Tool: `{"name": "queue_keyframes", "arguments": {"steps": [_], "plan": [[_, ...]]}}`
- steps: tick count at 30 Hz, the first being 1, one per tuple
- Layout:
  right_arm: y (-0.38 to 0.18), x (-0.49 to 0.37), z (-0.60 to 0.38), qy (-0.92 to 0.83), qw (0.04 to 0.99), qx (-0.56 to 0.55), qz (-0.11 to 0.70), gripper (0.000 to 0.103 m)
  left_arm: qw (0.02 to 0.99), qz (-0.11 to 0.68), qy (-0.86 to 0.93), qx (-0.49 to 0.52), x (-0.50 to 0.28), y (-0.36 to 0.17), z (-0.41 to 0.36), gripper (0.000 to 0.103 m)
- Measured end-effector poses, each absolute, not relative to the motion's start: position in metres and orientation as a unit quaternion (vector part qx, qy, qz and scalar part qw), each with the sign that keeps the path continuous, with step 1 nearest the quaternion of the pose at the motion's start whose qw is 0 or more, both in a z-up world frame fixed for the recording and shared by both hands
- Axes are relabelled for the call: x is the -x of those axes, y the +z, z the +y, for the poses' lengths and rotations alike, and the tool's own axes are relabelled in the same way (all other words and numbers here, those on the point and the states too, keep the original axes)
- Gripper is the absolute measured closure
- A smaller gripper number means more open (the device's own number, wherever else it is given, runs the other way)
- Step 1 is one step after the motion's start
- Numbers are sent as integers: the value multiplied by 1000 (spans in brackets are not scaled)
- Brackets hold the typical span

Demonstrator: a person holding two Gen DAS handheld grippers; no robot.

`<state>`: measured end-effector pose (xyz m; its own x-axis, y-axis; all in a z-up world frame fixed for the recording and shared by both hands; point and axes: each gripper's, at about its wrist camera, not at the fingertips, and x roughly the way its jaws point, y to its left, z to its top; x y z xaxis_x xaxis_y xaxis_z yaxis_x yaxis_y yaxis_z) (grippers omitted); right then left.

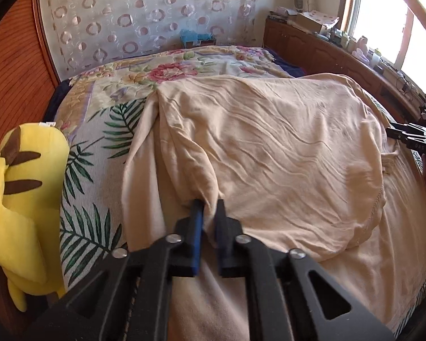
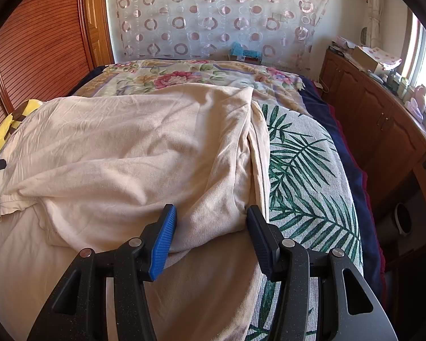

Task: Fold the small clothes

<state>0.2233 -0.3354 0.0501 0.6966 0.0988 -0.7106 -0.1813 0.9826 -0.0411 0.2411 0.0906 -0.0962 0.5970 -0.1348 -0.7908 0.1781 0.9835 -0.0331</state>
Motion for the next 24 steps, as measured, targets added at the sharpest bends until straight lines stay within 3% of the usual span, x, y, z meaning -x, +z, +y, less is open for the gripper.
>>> {"name": "queue_keyframes", "arguments": {"steps": [1, 3, 4, 12, 24], "plan": [[52, -221, -333, 76, 919, 54, 382, 52, 896, 435, -86, -26, -240, -93, 91, 97], [52, -220, -329, 87, 918, 63, 381, 74, 905, 417, -83, -24, -237, -81, 92, 97], [53, -220, -327, 89, 917, 68, 383, 93, 909, 409, -81, -21, -235, -73, 94, 97], [88, -201, -327, 116, 930, 67, 343, 96, 933, 354, -67, -10, -218, -28, 106, 97], [123, -125, -329, 132, 951, 68, 271, 96, 948, 310, -69, 7, -174, -1, 112, 97]]}}
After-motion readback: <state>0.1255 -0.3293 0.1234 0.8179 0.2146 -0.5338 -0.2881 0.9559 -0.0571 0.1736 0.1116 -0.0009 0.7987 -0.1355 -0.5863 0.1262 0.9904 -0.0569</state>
